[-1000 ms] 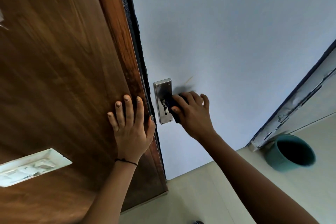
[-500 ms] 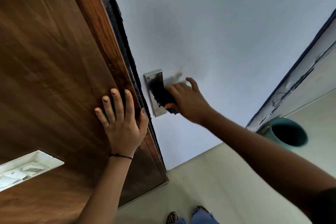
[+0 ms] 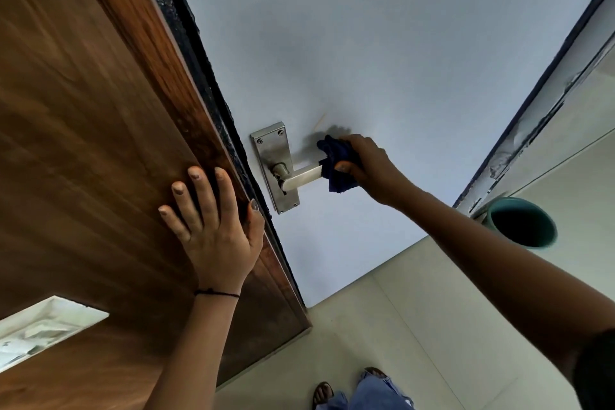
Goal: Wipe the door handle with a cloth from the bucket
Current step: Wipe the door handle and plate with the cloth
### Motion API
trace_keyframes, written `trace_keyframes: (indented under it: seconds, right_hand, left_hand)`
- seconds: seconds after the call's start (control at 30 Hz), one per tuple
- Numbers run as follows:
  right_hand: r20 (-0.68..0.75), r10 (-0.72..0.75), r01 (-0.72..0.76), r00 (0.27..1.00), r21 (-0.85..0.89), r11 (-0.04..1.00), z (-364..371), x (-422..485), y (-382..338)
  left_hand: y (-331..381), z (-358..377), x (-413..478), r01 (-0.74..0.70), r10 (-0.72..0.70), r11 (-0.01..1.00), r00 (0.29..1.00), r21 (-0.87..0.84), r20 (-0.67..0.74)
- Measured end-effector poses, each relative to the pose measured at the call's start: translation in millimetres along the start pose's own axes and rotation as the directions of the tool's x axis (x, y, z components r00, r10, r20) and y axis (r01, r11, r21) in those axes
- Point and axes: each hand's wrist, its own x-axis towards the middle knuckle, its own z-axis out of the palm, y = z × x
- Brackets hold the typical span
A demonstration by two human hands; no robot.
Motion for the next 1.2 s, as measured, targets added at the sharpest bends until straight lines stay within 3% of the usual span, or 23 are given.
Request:
trace_keyframes:
  seconds: [0.17, 0.3, 0.4, 0.57, 0.73, 0.97, 1.2]
  right_hand:
    - [-0.157, 0.29, -0.18, 0.944, 0.491, 0.852, 27, -16, -10]
    - [-0.113, 0.576, -0.184, 0.81, 0.883, 0.432, 61, -19, -29]
    - [-0.02, 0.646, -0.104, 0.763, 0.983, 0.153, 75, -18, -49]
    - [0.115, 0.627, -0.162, 0.77, 0.987, 0.018, 112, -23, -85]
    - [0.119, 0.605, -0.241, 0.788, 0.962, 0.125, 140, -31, -101]
    - [-0.182, 0.558, -0.223, 0.809, 0.784, 0.579, 157, -34, -92]
    - [-0.407, 0.541, -0.209, 0.735, 0.624, 0.753, 161, -11, -82]
  left_hand:
    - [2, 0, 0, -0.001, 0.001, 1.0, 1.0, -0.011, -0.005]
    - [3, 0, 0, -0.001, 0.001, 1.0, 1.0, -0.025, -0.009]
    - [1, 1, -1, -0.018, 0.018, 1.0, 1.0, -0.008, -0.006]
    - [0, 1, -2, -0.028, 0.028, 1.0, 1.0, -0.001, -0.008]
    - [-2, 1, -3, -0.047, 0.047, 0.999, 0.999, 0.013, 0.004]
    - [-2, 2, -3, -0.052, 0.052, 0.999, 0.999, 0.016, -0.006]
    - [-2, 2, -4, -0.064, 0.064, 0.998, 0.998, 0.03, -0.001]
